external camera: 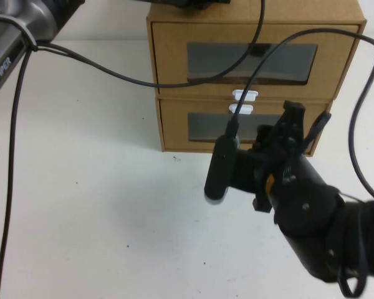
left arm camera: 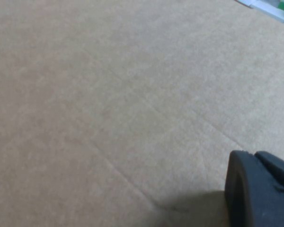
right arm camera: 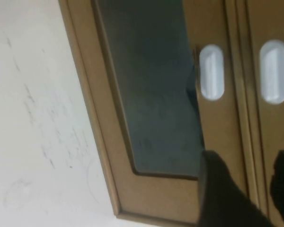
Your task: Open the shoe box
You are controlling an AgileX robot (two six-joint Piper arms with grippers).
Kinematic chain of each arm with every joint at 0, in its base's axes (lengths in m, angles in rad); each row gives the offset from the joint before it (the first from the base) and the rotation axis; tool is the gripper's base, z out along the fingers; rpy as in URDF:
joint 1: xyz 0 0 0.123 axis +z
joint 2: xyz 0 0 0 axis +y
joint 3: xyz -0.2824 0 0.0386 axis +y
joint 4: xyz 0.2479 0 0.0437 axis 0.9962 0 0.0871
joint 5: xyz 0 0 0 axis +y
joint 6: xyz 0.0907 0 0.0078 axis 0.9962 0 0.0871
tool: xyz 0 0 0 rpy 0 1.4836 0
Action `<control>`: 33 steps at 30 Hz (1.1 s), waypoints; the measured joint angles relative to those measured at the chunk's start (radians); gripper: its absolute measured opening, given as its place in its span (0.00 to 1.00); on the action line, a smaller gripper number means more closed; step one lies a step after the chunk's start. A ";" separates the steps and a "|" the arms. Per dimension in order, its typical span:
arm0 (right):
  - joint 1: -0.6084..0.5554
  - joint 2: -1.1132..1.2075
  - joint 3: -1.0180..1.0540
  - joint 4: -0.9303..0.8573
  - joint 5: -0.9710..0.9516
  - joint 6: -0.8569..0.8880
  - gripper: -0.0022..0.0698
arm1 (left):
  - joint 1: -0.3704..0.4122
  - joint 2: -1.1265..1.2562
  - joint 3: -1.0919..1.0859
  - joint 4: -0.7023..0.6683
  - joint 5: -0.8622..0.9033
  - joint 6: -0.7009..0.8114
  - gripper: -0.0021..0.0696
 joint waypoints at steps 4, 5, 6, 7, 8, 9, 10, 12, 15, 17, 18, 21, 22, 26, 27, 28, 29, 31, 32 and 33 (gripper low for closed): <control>-0.060 0.051 -0.036 0.000 0.004 0.026 0.39 | 0.000 0.000 0.000 0.000 0.000 0.006 0.02; -0.075 0.060 -0.047 0.000 0.004 0.039 0.39 | 0.000 0.000 0.000 -0.002 0.000 0.006 0.02; -0.089 0.066 -0.057 0.000 0.004 0.049 0.39 | 0.000 0.000 0.000 -0.002 0.000 0.006 0.02; -0.101 0.073 -0.065 0.000 0.002 0.059 0.40 | 0.000 0.000 0.000 -0.002 0.000 0.007 0.02; -0.109 0.075 -0.073 0.000 -0.001 0.068 0.40 | 0.000 0.000 0.000 -0.002 0.000 0.007 0.02; -0.114 0.075 -0.079 0.000 -0.007 0.073 0.40 | 0.000 0.000 0.000 -0.002 0.000 0.007 0.02; -0.115 0.075 -0.085 0.000 -0.011 0.074 0.40 | 0.000 0.000 0.000 -0.002 0.000 0.007 0.02; -0.115 0.075 -0.095 0.000 -0.024 0.079 0.40 | 0.000 0.000 0.000 -0.002 0.000 0.007 0.02; -0.115 0.075 -0.096 -0.002 -0.064 0.079 0.40 | 0.000 0.000 0.000 -0.002 0.000 0.007 0.02; -0.115 0.075 -0.096 -0.002 -0.104 0.079 0.40 | 0.000 0.000 0.000 -0.002 0.000 0.008 0.02; -0.115 0.075 -0.096 -0.002 -0.129 0.079 0.40 | 0.000 0.000 0.000 -0.002 0.000 0.008 0.02; -0.115 0.075 -0.096 -0.004 -0.205 0.058 0.40 | 0.000 0.000 0.000 -0.002 0.000 0.008 0.02; -0.115 0.075 -0.096 -0.006 -0.225 0.030 0.40 | 0.000 0.000 0.000 -0.002 0.000 0.008 0.02; -0.115 0.075 -0.096 -0.013 -0.238 -0.083 0.40 | 0.000 0.000 0.000 -0.002 0.000 0.008 0.02; -0.115 0.075 -0.097 -0.013 -0.222 -0.105 0.40 | 0.000 0.000 0.000 -0.002 0.000 0.008 0.02; -0.115 0.079 -0.099 -0.013 -0.202 -0.120 0.40 | 0.000 0.000 0.000 -0.002 0.000 0.008 0.02; -0.115 0.084 -0.101 -0.013 -0.182 -0.126 0.40 | 0.000 0.000 0.000 -0.002 0.000 0.011 0.02; -0.115 0.105 -0.114 -0.013 -0.129 -0.134 0.40 | 0.000 0.000 0.000 -0.002 0.000 0.015 0.02; -0.115 0.116 -0.120 -0.013 -0.106 -0.135 0.40 | 0.000 0.000 0.000 -0.002 0.000 0.017 0.02; -0.115 0.133 -0.128 -0.013 -0.087 -0.133 0.40 | 0.000 0.000 0.000 -0.002 0.000 0.017 0.02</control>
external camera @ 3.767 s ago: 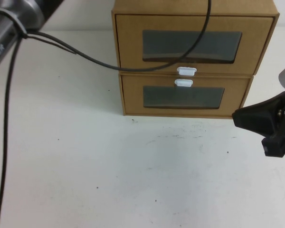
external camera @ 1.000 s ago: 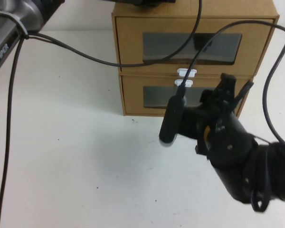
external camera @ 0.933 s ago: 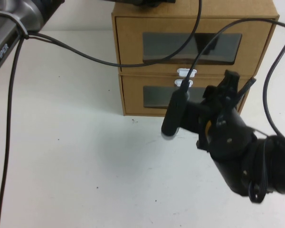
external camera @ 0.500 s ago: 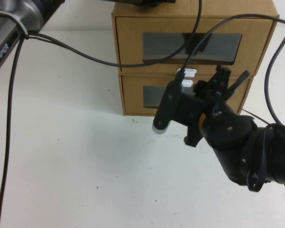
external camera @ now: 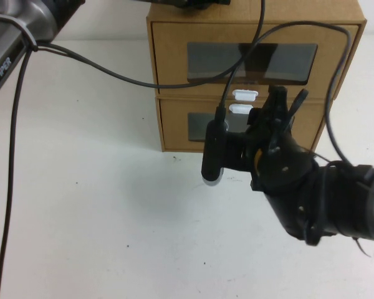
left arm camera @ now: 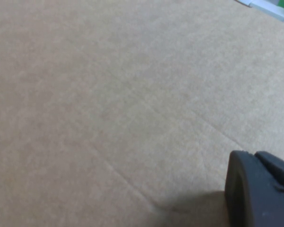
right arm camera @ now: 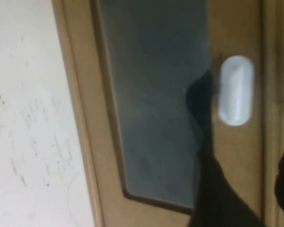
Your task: Open the shoe box
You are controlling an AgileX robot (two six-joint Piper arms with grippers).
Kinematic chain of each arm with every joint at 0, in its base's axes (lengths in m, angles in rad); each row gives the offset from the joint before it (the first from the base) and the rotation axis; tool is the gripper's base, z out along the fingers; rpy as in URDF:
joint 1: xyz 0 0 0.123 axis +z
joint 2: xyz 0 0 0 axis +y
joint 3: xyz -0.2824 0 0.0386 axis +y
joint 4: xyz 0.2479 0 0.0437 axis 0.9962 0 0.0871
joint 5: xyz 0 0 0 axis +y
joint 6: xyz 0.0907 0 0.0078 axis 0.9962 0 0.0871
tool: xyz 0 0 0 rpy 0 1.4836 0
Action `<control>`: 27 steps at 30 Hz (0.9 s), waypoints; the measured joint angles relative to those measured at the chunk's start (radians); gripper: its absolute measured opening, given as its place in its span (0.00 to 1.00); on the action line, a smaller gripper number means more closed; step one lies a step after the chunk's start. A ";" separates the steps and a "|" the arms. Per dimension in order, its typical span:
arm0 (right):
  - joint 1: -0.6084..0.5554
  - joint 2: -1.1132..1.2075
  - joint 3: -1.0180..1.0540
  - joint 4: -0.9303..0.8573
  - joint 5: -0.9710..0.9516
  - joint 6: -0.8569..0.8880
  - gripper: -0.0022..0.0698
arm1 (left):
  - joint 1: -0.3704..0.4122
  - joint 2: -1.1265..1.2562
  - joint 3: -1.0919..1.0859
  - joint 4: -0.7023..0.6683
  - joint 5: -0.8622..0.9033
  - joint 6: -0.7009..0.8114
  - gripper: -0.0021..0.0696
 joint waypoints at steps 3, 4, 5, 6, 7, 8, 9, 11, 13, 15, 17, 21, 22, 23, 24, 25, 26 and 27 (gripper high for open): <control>0.000 0.056 -0.018 0.000 0.042 0.019 0.40 | 0.000 0.000 0.000 0.000 0.000 0.000 0.02; 0.000 0.073 -0.025 0.000 0.060 0.034 0.40 | 0.000 0.000 0.000 0.000 0.000 0.001 0.02; 0.000 0.086 -0.029 0.000 0.077 0.047 0.40 | 0.000 0.000 0.000 0.000 0.000 0.002 0.02; 0.000 0.099 -0.033 0.000 0.101 0.062 0.40 | 0.000 0.000 0.000 0.000 0.002 0.002 0.02; 0.000 0.107 -0.036 0.002 0.125 0.078 0.39 | 0.000 0.000 0.000 0.000 0.002 0.004 0.02; 0.000 0.110 -0.038 0.002 0.142 0.093 0.38 | 0.000 0.000 0.000 0.000 0.003 0.004 0.02; 0.000 0.110 -0.042 0.002 0.160 0.113 0.37 | 0.000 0.000 0.000 0.000 0.003 0.004 0.02; 0.000 0.110 -0.054 0.004 0.187 0.149 0.36 | 0.000 0.000 0.000 0.000 0.004 0.008 0.02; 0.000 0.103 -0.068 0.006 0.199 0.169 0.35 | 0.000 0.000 0.000 0.000 0.004 0.018 0.02; 0.002 0.100 -0.077 0.007 0.206 0.175 0.35 | 0.000 0.000 0.000 0.000 0.004 0.022 0.02; 0.011 0.095 -0.079 0.007 0.210 0.164 0.35 | 0.000 0.000 0.000 0.000 0.005 0.024 0.02; 0.040 0.093 -0.079 0.009 0.185 0.072 0.35 | 0.000 0.000 0.000 0.000 0.007 0.026 0.02; 0.048 0.093 -0.079 0.009 0.173 0.051 0.35 | 0.000 0.000 0.000 0.000 0.007 0.026 0.02; 0.053 0.093 -0.079 0.009 0.163 0.039 0.35 | 0.000 0.000 0.000 0.000 0.007 0.026 0.02; 0.057 0.092 -0.079 0.009 0.151 0.032 0.35 | 0.000 0.000 0.000 0.000 0.009 0.026 0.02; 0.057 0.092 -0.079 0.009 0.143 0.031 0.35 | 0.000 0.000 0.000 0.000 0.009 0.026 0.02; 0.059 0.092 -0.079 0.009 0.142 0.036 0.35 | 0.000 0.000 0.000 0.000 0.009 0.026 0.02; 0.059 0.092 -0.079 0.009 0.139 0.046 0.35 | 0.000 0.000 0.000 0.000 0.011 0.026 0.02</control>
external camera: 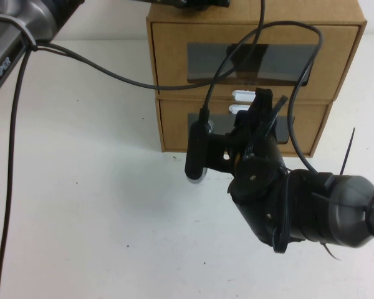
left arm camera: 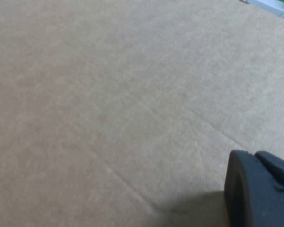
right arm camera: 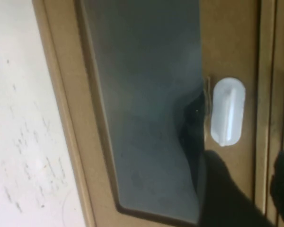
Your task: Open the shoe box
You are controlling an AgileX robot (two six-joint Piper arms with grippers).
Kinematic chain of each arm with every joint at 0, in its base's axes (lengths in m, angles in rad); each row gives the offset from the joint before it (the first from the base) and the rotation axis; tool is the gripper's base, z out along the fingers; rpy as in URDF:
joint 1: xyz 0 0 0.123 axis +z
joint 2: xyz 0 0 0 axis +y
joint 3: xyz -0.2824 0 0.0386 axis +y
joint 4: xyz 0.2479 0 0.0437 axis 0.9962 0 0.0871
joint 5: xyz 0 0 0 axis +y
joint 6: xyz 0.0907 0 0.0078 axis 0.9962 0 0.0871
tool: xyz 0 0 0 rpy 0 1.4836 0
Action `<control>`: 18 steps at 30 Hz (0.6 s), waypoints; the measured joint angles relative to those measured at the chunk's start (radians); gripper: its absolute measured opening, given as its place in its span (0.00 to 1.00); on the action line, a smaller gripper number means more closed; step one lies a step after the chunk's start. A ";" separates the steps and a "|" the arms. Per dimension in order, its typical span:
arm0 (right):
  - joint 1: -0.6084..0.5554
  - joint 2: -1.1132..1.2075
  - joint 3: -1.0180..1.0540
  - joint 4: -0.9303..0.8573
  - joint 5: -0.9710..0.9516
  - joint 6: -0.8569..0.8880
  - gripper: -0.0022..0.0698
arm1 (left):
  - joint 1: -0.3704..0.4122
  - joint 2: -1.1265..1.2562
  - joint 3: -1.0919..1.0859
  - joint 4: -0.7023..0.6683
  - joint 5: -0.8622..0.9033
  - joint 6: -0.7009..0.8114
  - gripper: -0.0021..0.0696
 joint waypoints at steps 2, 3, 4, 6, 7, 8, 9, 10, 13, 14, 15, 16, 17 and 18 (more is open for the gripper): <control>0.000 -0.002 0.000 0.000 0.000 0.009 0.35 | 0.000 0.000 0.000 0.000 0.000 0.002 0.02; 0.000 -0.002 0.000 0.000 -0.002 0.012 0.35 | 0.000 0.000 0.000 0.000 0.000 0.002 0.02; 0.000 -0.002 0.000 0.000 -0.007 0.012 0.35 | 0.000 0.000 0.000 0.000 0.000 0.002 0.02; 0.000 -0.002 0.000 0.000 -0.014 0.012 0.35 | 0.000 0.000 0.000 0.000 0.000 0.002 0.02; 0.000 -0.002 0.000 0.000 -0.015 0.012 0.35 | 0.000 0.000 0.000 0.000 0.000 0.002 0.02; 0.000 -0.002 0.000 0.000 -0.015 0.013 0.35 | 0.000 0.000 0.000 0.000 0.000 0.002 0.02; 0.000 -0.002 0.000 0.000 -0.015 0.016 0.36 | 0.000 0.000 0.000 0.002 0.000 0.002 0.02; 0.000 -0.002 0.000 0.000 -0.015 0.028 0.38 | 0.000 0.000 0.000 0.002 0.000 0.002 0.02; 0.000 -0.002 0.000 0.000 0.001 0.084 0.47 | 0.000 0.000 0.000 0.002 0.000 0.004 0.02; 0.000 -0.002 0.000 0.000 0.014 0.111 0.50 | 0.000 0.000 0.000 0.002 0.000 0.004 0.02; 0.000 -0.002 0.000 0.000 0.032 0.144 0.53 | 0.000 0.000 0.000 0.002 0.000 0.005 0.02; 0.000 -0.002 0.000 0.000 0.050 0.177 0.56 | 0.000 0.000 0.000 0.002 0.000 0.005 0.02; -0.005 -0.002 0.000 0.000 0.063 0.201 0.57 | 0.000 0.000 0.000 0.002 0.000 0.005 0.02; -0.010 -0.002 0.000 0.000 0.072 0.224 0.59 | 0.000 0.000 0.000 0.002 0.000 0.007 0.02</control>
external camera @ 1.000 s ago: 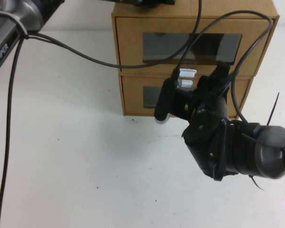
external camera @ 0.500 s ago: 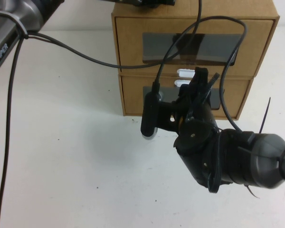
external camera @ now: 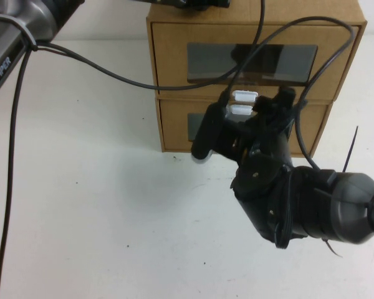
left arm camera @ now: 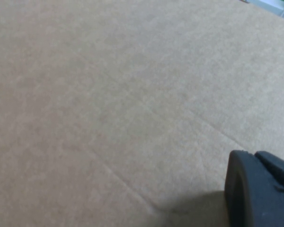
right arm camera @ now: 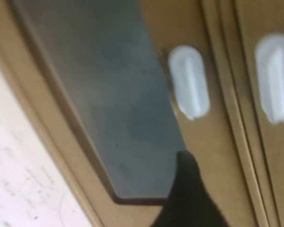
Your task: Open the shoe box
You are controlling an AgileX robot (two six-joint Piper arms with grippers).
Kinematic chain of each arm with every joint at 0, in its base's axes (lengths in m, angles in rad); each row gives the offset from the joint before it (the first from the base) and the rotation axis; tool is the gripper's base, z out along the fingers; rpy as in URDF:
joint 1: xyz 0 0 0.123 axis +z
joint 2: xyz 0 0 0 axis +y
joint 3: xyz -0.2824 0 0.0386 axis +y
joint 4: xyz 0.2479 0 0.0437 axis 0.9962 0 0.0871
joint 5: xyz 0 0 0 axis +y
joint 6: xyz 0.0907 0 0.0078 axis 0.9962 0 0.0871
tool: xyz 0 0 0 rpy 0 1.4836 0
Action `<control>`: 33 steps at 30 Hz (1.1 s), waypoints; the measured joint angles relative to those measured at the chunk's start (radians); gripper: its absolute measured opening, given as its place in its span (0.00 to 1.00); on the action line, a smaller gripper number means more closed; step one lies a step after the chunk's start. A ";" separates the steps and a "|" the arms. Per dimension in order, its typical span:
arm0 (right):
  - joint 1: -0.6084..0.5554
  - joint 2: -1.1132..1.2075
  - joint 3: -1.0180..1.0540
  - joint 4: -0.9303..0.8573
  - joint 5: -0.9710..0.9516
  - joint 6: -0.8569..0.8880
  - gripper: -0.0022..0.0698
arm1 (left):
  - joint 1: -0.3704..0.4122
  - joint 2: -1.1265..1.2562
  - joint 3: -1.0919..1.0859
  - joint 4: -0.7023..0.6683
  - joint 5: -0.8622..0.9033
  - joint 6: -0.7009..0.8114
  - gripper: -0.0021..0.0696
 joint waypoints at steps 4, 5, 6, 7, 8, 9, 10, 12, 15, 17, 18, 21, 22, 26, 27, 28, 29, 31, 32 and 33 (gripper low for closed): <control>-0.029 0.000 0.000 0.001 0.003 0.060 0.61 | 0.000 0.000 0.000 0.000 0.002 0.002 0.02; -0.032 0.000 0.000 0.001 0.001 0.085 0.61 | 0.000 0.000 0.000 0.000 0.002 0.002 0.02; -0.039 0.000 0.000 0.001 -0.002 0.122 0.61 | 0.000 0.000 0.000 0.000 0.002 0.002 0.02; -0.041 0.000 0.000 0.001 -0.002 0.167 0.61 | 0.000 0.000 0.000 0.000 0.002 0.004 0.02; -0.044 0.000 0.000 0.001 -0.002 0.204 0.61 | 0.000 0.000 0.000 0.000 0.002 0.004 0.02; -0.045 0.000 0.000 0.001 -0.002 0.249 0.61 | 0.000 0.000 0.000 0.000 0.002 0.004 0.02; -0.044 -0.004 0.000 0.002 -0.002 0.290 0.61 | 0.000 0.000 0.000 0.000 0.002 0.004 0.02; -0.038 -0.019 0.000 0.006 -0.004 0.352 0.61 | 0.000 0.000 0.000 0.000 0.002 0.004 0.02; -0.015 -0.073 0.000 0.010 -0.040 0.424 0.62 | 0.000 0.000 0.000 0.000 0.002 0.004 0.02; -0.005 -0.128 0.008 0.008 -0.112 0.458 0.62 | 0.000 0.000 0.000 0.000 0.002 0.004 0.02; 0.000 -0.156 0.021 0.005 -0.140 0.473 0.62 | 0.000 0.000 0.000 0.000 0.002 0.004 0.02; 0.000 -0.216 0.078 -0.002 -0.179 0.449 0.62 | 0.000 0.000 -0.001 0.000 0.004 0.004 0.02; 0.000 -0.226 0.100 -0.002 -0.179 0.409 0.62 | 0.000 0.000 -0.002 0.002 0.004 0.004 0.02; -0.031 -0.223 0.144 -0.002 -0.221 0.260 0.63 | 0.000 0.000 -0.005 0.002 0.008 0.006 0.02; -0.041 -0.218 0.144 -0.002 -0.235 0.231 0.63 | 0.000 0.000 -0.005 0.004 0.010 0.006 0.02; -0.052 -0.216 0.144 -0.002 -0.248 0.200 0.64 | 0.000 0.000 -0.005 0.003 0.010 0.006 0.02; -0.061 -0.208 0.137 -0.002 -0.248 0.162 0.65 | 0.000 0.000 -0.005 0.003 0.010 0.008 0.02; -0.068 -0.193 0.120 -0.002 -0.225 0.079 0.66 | 0.000 0.000 -0.005 0.003 0.012 0.010 0.02; -0.069 -0.182 0.107 -0.002 -0.206 0.031 0.66 | 0.000 0.000 -0.005 0.003 0.012 0.012 0.02; -0.069 -0.173 0.095 -0.002 -0.191 -0.006 0.67 | 0.000 0.000 -0.005 0.003 0.012 0.014 0.02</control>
